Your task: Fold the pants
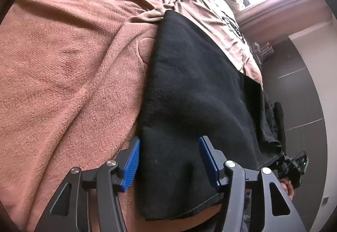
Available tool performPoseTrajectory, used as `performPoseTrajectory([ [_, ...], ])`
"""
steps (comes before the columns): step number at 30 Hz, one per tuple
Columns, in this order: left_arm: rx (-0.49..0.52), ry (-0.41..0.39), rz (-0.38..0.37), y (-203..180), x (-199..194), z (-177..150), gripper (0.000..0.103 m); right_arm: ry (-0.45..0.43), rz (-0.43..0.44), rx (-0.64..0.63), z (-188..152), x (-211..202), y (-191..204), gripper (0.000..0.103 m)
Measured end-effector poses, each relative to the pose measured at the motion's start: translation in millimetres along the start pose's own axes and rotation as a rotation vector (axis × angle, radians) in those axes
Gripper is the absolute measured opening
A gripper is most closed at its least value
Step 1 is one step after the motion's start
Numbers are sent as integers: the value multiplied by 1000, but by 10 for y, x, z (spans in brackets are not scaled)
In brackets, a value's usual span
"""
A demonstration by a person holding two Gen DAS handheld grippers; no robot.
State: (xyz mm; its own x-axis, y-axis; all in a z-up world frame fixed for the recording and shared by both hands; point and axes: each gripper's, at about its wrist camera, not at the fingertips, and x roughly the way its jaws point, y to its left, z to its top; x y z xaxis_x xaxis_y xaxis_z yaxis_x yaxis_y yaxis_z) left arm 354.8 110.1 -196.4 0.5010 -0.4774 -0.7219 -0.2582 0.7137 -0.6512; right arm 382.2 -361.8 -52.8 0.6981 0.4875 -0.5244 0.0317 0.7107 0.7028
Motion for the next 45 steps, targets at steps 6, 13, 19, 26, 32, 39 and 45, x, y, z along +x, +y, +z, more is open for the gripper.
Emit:
performPoseTrajectory([
  [6, -10, 15, -31, -17, 26, 68, 55, -32, -3, 32, -109, -165, -66, 1],
  [13, -33, 30, -55, 19, 96, 97, 52, -40, -52, 36, -33, -189, -143, 0],
  [19, -30, 46, -68, 46, 194, 136, 51, -84, -104, 171, 17, -341, -587, 0],
  [26, -43, 40, -105, 67, 232, 186, 51, -6, -37, 138, -155, -494, -549, 0],
  [32, -65, 38, -139, 48, 245, 199, 50, 9, 25, 115, -196, -508, -525, 70],
  [39, -95, 58, -139, 130, 263, 176, 26, 90, 70, 92, -308, -261, -500, 70],
  [45, -115, 15, -121, 110, 194, 192, 6, 98, 29, 104, -293, 42, -463, 69],
])
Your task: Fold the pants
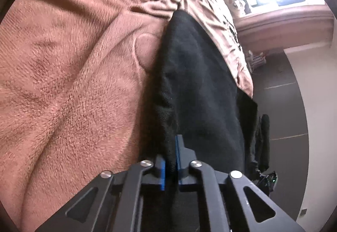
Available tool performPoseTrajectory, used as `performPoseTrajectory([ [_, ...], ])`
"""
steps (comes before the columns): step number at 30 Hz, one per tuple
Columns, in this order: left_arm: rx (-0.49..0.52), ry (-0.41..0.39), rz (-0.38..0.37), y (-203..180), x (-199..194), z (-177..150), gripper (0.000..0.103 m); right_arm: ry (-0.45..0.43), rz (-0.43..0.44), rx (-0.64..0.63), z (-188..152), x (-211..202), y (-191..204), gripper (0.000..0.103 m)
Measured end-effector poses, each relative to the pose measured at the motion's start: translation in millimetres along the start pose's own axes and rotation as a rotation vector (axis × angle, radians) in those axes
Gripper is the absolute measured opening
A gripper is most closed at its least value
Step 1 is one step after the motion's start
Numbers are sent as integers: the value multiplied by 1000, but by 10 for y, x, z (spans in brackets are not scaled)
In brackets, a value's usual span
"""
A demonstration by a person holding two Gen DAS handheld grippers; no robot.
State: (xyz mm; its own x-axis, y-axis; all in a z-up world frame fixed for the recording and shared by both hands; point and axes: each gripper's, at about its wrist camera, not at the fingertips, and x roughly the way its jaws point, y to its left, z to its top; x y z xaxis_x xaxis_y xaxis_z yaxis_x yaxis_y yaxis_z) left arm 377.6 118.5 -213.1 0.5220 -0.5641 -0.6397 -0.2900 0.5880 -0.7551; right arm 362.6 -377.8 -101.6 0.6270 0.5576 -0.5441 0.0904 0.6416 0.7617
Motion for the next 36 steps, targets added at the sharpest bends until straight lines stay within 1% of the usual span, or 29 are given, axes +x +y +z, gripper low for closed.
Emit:
performPoseTrajectory([
  [1, -1, -22, -5, -37, -63, 1, 6, -13, -5, 6, 28, 12, 0, 66],
  [3, 10, -52, -24, -85, -170, 7, 6, -20, -19, 12, 61, 21, 12, 49],
  [4, 6, -65, -39, -97, -233, 14, 6, -13, -16, 21, 75, 43, 5, 34],
  [5, 1, -70, -55, -104, -279, 22, 6, -5, -10, 31, 78, 56, -1, 30],
  [7, 0, -82, -64, -128, -344, 42, 6, -13, -3, 16, 58, 51, 72, 27],
  [12, -5, -118, -100, -110, -560, 113, 6, -10, -1, -17, -22, 94, 279, 25],
  [17, -10, -147, -103, -26, -798, 175, 6, 17, 21, -41, -128, 174, 490, 25],
  [22, -29, -191, -98, 184, -1172, 257, 6, 65, 35, -70, -287, 340, 697, 25],
  [28, -49, -217, -79, 478, -1539, 303, 6, 126, 53, -112, -437, 634, 985, 25],
  [36, -70, -243, -71, 770, -1831, 393, 6, 190, 52, -192, -521, 972, 1355, 25],
])
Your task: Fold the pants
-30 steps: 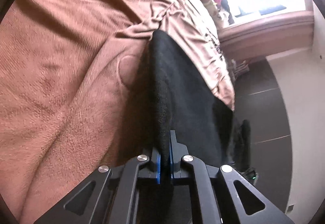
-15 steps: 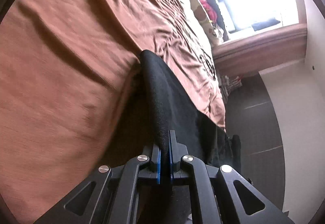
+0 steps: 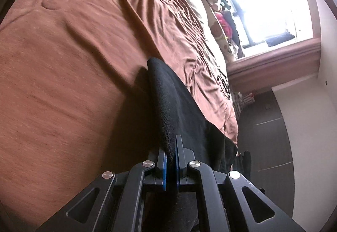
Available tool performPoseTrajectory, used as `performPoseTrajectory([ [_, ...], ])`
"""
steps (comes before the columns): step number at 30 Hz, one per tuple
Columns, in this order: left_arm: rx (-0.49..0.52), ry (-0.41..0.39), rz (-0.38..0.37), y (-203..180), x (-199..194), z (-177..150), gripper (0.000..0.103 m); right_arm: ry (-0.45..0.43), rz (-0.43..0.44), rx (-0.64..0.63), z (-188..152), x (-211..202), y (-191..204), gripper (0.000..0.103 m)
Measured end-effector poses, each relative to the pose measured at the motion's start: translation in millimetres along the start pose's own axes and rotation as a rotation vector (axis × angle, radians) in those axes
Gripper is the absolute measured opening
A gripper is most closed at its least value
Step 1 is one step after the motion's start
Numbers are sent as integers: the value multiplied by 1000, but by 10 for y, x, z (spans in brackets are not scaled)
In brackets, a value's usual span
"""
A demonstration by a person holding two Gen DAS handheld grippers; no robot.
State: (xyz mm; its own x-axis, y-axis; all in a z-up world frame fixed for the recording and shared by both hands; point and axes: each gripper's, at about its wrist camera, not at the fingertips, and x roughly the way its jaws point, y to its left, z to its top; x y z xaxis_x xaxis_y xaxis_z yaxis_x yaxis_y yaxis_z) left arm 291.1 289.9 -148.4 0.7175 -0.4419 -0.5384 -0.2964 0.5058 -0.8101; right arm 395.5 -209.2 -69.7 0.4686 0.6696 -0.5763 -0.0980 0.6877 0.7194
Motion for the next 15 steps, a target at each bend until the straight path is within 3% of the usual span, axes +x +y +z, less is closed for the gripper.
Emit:
performPoseTrajectory([
  [6, -24, 12, 23, 202, -35, 29, 6, 50, -55, -46, 12, 98, 94, 25],
  [10, -52, 47, 120, 313, 105, -72, 8, 68, -144, -51, 76, 90, -39, 33],
  [15, -52, 39, 150, 385, 84, -224, 24, 47, -178, -112, 109, -75, -75, 43],
])
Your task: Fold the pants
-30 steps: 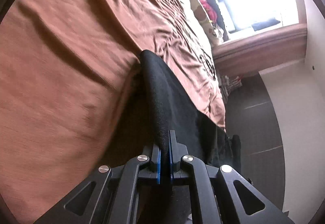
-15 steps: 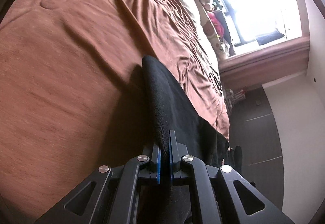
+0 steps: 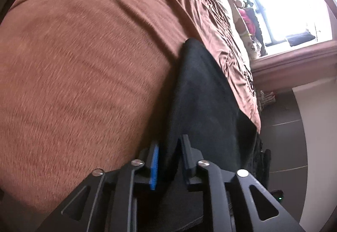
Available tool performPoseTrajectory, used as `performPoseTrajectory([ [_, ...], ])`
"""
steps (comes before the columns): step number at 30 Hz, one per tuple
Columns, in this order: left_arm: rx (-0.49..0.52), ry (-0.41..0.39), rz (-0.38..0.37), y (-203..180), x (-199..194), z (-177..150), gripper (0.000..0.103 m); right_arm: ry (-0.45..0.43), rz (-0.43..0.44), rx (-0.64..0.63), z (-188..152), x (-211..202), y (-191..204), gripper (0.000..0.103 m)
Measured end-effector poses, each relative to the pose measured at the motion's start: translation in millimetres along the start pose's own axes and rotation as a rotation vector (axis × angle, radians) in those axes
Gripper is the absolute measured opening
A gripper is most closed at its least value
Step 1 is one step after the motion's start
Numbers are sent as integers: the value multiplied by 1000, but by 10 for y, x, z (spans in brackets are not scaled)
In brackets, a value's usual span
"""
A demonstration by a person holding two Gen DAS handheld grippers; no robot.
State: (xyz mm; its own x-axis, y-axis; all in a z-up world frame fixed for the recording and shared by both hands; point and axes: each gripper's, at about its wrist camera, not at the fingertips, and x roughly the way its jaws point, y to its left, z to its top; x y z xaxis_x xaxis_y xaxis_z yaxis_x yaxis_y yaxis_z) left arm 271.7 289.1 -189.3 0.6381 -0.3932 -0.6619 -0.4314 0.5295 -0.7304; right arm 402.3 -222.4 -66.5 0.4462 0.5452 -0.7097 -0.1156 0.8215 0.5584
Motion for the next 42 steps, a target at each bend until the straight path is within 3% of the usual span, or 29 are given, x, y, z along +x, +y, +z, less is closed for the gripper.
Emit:
performPoseTrajectory([
  [8, -45, -22, -32, 157, -113, -178, 30, -69, -66, -253, -68, -292, 424, 52],
  [16, -93, -78, -68, 243, -195, -364, 33, -7, -67, -475, -119, -268, 1007, 53],
  [27, -199, -126, -177, 414, -200, -625, 34, 107, -57, -610, -167, 404, 1683, 52],
  [42, -214, -242, -177, 434, -204, -793, 36, 205, -149, -722, -324, 1459, 2105, 52],
])
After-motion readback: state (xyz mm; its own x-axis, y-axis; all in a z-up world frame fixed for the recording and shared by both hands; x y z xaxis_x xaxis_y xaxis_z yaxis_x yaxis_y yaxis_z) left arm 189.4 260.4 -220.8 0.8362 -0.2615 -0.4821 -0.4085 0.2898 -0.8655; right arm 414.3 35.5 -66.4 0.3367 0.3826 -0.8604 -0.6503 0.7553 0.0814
